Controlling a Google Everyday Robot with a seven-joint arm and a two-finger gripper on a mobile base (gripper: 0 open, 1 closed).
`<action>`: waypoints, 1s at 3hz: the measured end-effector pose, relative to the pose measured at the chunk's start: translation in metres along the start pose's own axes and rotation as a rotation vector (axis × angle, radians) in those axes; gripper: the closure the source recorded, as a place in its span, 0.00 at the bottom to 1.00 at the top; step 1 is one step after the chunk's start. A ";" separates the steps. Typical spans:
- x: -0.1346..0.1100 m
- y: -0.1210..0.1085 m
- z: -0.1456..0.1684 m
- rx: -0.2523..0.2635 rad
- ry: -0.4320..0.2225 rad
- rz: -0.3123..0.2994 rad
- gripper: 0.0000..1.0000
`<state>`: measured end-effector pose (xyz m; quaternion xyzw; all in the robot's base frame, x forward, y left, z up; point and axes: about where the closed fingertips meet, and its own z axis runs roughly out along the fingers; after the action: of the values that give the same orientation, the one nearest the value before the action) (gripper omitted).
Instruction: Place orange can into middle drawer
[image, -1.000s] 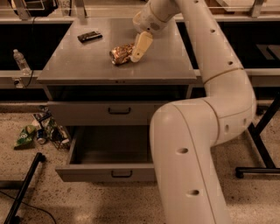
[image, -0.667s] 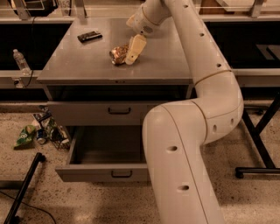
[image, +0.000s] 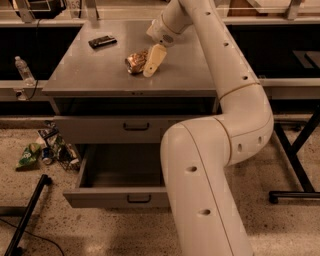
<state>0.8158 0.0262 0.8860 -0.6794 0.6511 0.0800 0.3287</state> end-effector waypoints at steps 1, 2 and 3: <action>0.005 -0.003 -0.003 0.012 0.018 0.013 0.00; 0.005 -0.006 -0.003 0.025 0.047 0.025 0.00; 0.010 -0.008 0.001 0.033 0.055 0.067 0.00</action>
Offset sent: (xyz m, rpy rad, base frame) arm 0.1577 -0.0373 0.0994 -0.0671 0.0003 -0.0417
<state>0.8253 0.0180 0.8826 -0.6536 0.6836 0.0614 0.3188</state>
